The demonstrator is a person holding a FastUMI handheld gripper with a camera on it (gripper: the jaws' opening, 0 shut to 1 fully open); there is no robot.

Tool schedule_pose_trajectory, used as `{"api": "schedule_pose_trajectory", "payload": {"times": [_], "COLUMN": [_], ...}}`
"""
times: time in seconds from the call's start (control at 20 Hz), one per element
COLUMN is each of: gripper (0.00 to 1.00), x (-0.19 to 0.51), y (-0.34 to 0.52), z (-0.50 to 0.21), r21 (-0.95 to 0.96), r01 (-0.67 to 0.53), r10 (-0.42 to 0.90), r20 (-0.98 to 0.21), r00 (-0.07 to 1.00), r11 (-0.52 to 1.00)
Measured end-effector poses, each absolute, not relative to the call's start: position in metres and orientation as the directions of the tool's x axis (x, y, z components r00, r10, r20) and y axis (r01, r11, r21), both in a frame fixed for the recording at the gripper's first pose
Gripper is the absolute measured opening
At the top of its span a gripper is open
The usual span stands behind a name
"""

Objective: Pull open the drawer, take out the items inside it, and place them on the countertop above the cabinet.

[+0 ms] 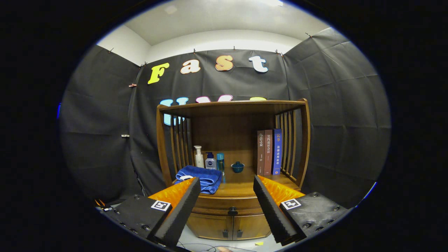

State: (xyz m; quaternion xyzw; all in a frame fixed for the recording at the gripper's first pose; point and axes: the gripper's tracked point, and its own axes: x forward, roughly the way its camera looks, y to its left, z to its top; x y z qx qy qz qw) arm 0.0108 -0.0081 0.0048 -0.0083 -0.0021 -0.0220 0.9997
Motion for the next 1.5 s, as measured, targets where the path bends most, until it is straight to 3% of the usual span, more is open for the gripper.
{"api": "schedule_pose_trajectory", "payload": {"times": [1.5], "gripper": [0.99], "x": [0.006], "y": [-0.010], "z": [0.015], "r21": [-0.015], "r01": [0.050], "r10": [-0.049], "r20": [0.024], "r00": [0.998], "r11": [0.999]}}
